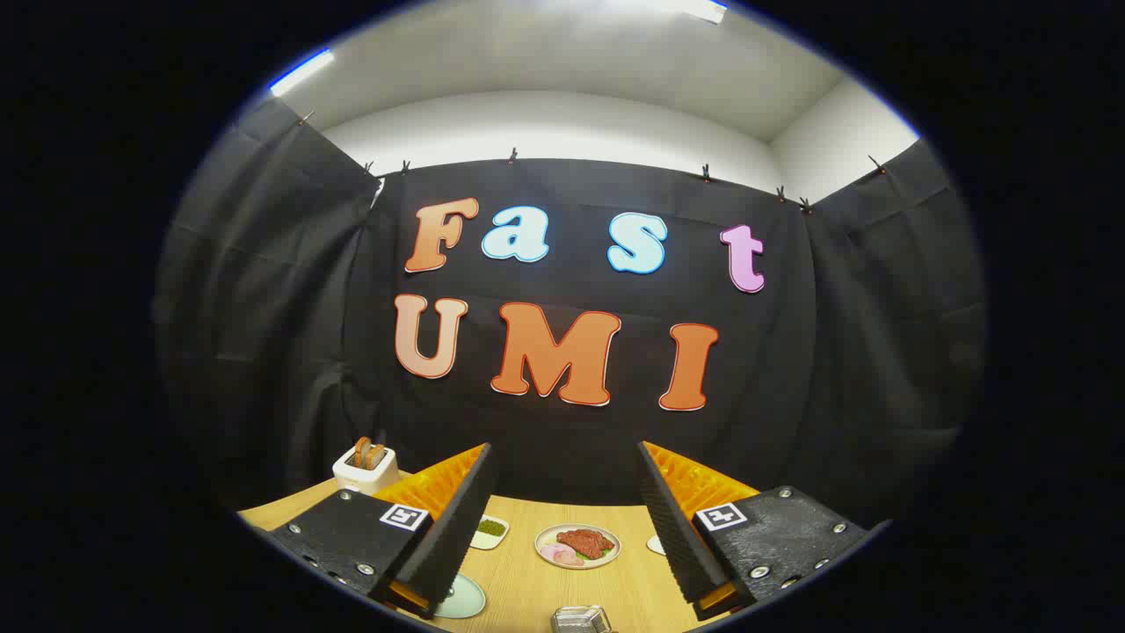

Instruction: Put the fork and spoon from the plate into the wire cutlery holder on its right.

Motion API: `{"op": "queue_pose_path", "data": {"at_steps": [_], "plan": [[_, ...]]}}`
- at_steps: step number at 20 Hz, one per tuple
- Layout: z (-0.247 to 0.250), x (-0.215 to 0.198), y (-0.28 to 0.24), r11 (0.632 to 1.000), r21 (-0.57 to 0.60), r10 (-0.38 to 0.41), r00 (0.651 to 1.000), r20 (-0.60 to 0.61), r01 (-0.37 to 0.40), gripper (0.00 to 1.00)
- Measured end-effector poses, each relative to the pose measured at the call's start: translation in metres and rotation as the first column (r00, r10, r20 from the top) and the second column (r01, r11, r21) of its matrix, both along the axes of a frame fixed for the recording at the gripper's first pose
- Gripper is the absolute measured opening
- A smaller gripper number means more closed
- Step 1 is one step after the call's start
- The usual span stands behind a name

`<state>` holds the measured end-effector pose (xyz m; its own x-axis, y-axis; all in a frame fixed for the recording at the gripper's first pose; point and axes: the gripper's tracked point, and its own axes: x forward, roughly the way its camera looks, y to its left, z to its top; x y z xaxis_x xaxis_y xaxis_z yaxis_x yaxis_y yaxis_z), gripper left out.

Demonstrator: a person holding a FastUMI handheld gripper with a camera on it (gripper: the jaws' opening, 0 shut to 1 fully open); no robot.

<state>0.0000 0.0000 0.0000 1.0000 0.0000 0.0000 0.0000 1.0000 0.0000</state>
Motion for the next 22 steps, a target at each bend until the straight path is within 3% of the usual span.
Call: {"op": "queue_pose_path", "data": {"at_steps": [14,22], "plan": [[-0.004,0.011,-0.005,0.994,0.092,-0.050,0.998,-0.049,0.054,0.96],[-0.019,0.012,-0.004,0.994,0.084,-0.069,0.995,-0.075,0.075,0.96]]}}
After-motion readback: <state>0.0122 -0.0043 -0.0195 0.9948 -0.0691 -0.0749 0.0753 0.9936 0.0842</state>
